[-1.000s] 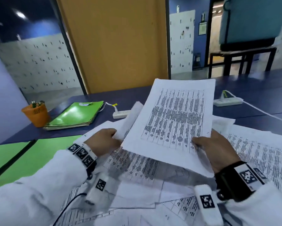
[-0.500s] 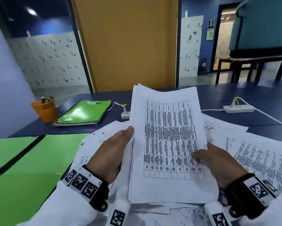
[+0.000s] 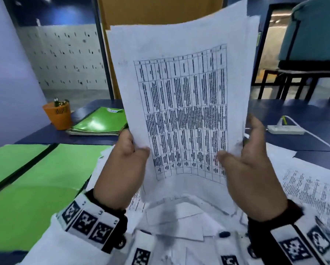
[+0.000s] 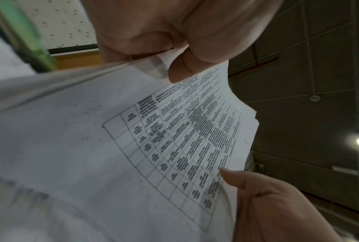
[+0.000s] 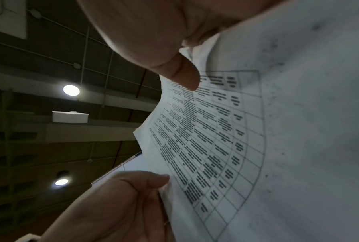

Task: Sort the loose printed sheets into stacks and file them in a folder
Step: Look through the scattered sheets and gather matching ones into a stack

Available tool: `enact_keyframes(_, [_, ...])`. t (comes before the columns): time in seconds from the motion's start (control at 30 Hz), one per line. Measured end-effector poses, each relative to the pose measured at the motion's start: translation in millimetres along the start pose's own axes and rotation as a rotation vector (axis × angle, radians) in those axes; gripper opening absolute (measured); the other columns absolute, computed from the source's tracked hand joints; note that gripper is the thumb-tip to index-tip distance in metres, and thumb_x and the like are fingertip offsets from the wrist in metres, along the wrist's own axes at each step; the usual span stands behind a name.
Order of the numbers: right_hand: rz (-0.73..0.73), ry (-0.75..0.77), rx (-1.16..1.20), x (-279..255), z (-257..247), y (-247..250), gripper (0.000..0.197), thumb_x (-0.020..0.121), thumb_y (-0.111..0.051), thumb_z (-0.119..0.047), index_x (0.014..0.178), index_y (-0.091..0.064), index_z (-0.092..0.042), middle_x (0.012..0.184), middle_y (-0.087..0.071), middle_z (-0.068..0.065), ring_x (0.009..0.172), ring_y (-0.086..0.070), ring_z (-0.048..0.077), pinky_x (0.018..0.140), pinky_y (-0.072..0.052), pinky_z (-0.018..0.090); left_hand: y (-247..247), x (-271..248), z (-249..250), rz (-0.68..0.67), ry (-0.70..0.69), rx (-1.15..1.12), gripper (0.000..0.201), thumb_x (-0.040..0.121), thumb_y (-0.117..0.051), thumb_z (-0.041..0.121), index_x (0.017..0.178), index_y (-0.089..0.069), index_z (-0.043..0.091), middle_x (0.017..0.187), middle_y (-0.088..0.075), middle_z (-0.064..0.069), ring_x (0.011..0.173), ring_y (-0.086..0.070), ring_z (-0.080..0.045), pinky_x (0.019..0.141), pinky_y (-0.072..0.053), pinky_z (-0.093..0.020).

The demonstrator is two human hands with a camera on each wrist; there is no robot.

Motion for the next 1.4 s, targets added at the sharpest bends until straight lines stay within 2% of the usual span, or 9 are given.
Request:
enact_keyframes(0.17, [-0.025, -0.153, -0.051, -17.2, 31.6, -12.6, 0.054, 0.093, -0.053, 0.002, 0.123, -0.035, -0.040, 0.105, -0.064, -0.014, 0.084, -0.061, -0.008, 0.077, -0.045, 0.018, -2.5, -20.1, -46.2, 0.110, 0.203, -0.089, 0.041, 0.076, -0.061, 0.017, 0.116, -0.065, 0.022, 0.112, -0.078, 0.000, 0.112, -0.070, -0.028, 0.105, -0.048, -0.059])
enact_keyframes(0.4, [-0.003, -0.302, -0.098, -13.8, 54.3, -11.0, 0.025, 0.089, -0.047, 0.001, 0.097, -0.055, -0.021, 0.081, -0.065, -0.005, 0.070, -0.059, 0.011, 0.063, -0.046, 0.022, -12.8, -16.8, -68.3, 0.055, 0.331, -0.080, 0.032, 0.095, -0.055, -0.006, 0.114, -0.072, 0.013, 0.103, -0.081, -0.002, 0.101, -0.076, -0.024, 0.078, -0.057, -0.033])
enact_keyframes(0.6, [-0.063, -0.286, -0.142, 9.7, 38.7, 1.6, 0.028, 0.087, -0.052, 0.000, 0.100, -0.059, -0.023, 0.088, -0.072, -0.004, 0.072, -0.067, 0.010, 0.060, -0.051, 0.019, -2.7, 0.1, -67.4, 0.001, 0.256, -0.083, 0.030, 0.094, -0.058, -0.002, 0.113, -0.074, 0.014, 0.108, -0.079, -0.009, 0.100, -0.075, -0.027, 0.093, -0.055, -0.046])
enact_keyframes(0.73, [-0.198, -0.344, -0.229, 47.6, 43.0, 32.2, 0.021, 0.087, -0.063, -0.007, 0.103, -0.056, -0.019, 0.083, -0.067, -0.003, 0.070, -0.065, 0.015, 0.064, -0.047, 0.031, 0.0, 6.6, -75.4, 0.038, 0.272, -0.122, 0.021, 0.096, -0.052, -0.007, 0.104, -0.067, 0.006, 0.075, -0.074, -0.005, 0.048, -0.062, -0.008, 0.043, -0.045, -0.015])
enact_keyframes(0.83, [-0.365, -0.262, -0.597, 74.7, 53.4, 62.7, 0.015, 0.088, -0.059, -0.004, 0.092, -0.058, -0.018, 0.082, -0.063, -0.001, 0.073, -0.064, 0.018, 0.060, -0.046, 0.026, 3.1, 11.0, -88.4, 0.087, 0.357, -0.181, 0.019, 0.099, -0.050, -0.008, 0.105, -0.062, 0.006, 0.080, -0.069, -0.009, 0.038, -0.056, -0.004, 0.032, -0.037, -0.015])
enact_keyframes(0.93, [-0.677, -0.184, -1.181, 73.9, 72.7, 77.9, 0.022, 0.083, -0.058, -0.007, 0.086, -0.060, -0.028, 0.090, -0.063, -0.011, 0.087, -0.060, 0.015, 0.072, -0.042, 0.021, 5.6, 12.9, -100.4, 0.117, 0.399, -0.219, 0.020, 0.100, -0.052, -0.006, 0.094, -0.061, 0.011, 0.059, -0.068, 0.004, 0.041, -0.059, -0.004, 0.036, -0.043, -0.015])
enact_keyframes(1.03, [-0.924, -0.158, -1.427, 61.7, 90.3, 85.1, 0.042, 0.080, -0.063, -0.011, 0.112, -0.061, -0.037, 0.118, -0.058, -0.012, 0.107, -0.057, 0.014, 0.092, -0.047, 0.028, 8.0, 15.8, -108.7, 0.151, 0.384, -0.205, 0.020, 0.099, -0.055, -0.003, 0.101, -0.068, 0.012, 0.071, -0.074, 0.003, 0.050, -0.065, -0.007, 0.044, -0.047, -0.017])
enact_keyframes(1.2, [-1.055, -0.235, -1.350, 46.1, 105.0, 81.9, 0.060, 0.084, -0.074, -0.020, 0.139, -0.052, -0.021, 0.136, -0.055, -0.003, 0.127, -0.051, 0.018, 0.105, -0.040, 0.027, 4.8, 15.2, -111.5, 0.160, 0.417, -0.212, 0.028, 0.100, -0.053, -0.007, 0.102, -0.068, 0.017, 0.089, -0.077, 0.002, 0.071, -0.073, -0.011, 0.050, -0.055, -0.020])
enact_keyframes(1.4, [-1.105, -0.169, -1.417, 42.7, 105.2, 77.2, 0.056, 0.074, -0.081, -0.033, 0.121, -0.052, -0.042, 0.119, -0.051, -0.012, 0.109, -0.053, 0.017, 0.096, -0.049, 0.038, 8.8, 18.1, -117.9, 0.192, 0.442, -0.235, 0.027, 0.100, -0.053, -0.006, 0.108, -0.068, 0.016, 0.099, -0.076, -0.003, 0.091, -0.071, -0.026, 0.085, -0.055, -0.041])
Point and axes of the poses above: each hand's wrist, its own x-axis towards the middle knuckle, its own y-axis out of the back of the hand, z = x × y, the point moved 4 cm from there along x, towards the middle knuckle
